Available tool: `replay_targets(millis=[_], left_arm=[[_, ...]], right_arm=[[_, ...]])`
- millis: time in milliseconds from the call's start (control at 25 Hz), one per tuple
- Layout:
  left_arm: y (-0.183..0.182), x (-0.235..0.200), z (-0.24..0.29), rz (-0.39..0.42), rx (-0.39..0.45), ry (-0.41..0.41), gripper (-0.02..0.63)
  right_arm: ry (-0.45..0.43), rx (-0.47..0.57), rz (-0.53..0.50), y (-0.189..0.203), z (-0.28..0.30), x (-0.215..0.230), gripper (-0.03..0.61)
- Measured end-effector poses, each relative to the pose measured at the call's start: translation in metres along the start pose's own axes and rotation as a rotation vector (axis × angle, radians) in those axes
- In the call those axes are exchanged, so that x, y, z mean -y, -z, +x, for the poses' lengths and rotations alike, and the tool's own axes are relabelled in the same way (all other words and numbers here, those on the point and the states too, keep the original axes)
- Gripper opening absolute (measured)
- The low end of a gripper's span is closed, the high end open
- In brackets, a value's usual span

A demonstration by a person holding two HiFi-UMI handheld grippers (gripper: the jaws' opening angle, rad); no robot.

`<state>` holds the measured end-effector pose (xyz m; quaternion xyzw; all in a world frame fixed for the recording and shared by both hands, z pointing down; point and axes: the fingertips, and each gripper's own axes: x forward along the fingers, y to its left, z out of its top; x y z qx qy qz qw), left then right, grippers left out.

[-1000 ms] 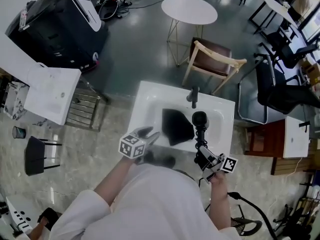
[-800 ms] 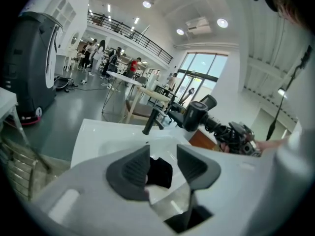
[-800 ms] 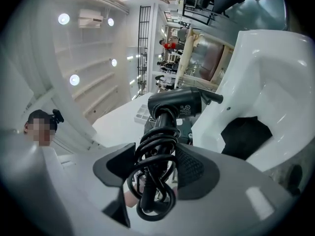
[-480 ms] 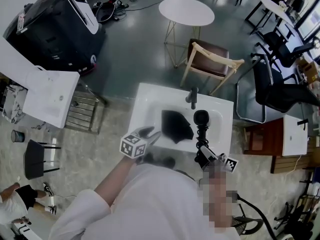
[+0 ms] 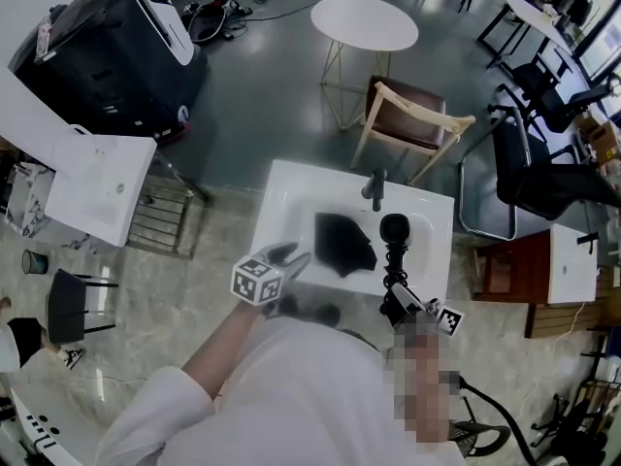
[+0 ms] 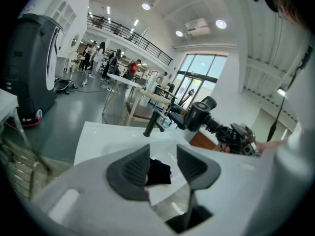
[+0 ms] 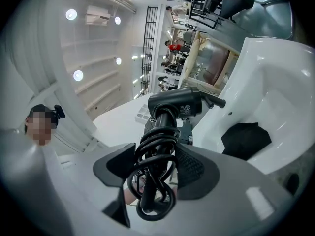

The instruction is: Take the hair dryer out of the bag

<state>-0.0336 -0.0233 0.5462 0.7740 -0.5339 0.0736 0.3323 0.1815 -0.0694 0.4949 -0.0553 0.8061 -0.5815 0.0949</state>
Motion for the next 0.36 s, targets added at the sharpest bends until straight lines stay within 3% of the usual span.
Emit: replay_targets(millis=[360], left_arm=[[0.0044,0.0049,-0.0044,0.001,0.0,0.006,0.169]], right_arm=[[-0.02,0.012,-0.003,0.0074,-0.0058,-0.0064,0.258]])
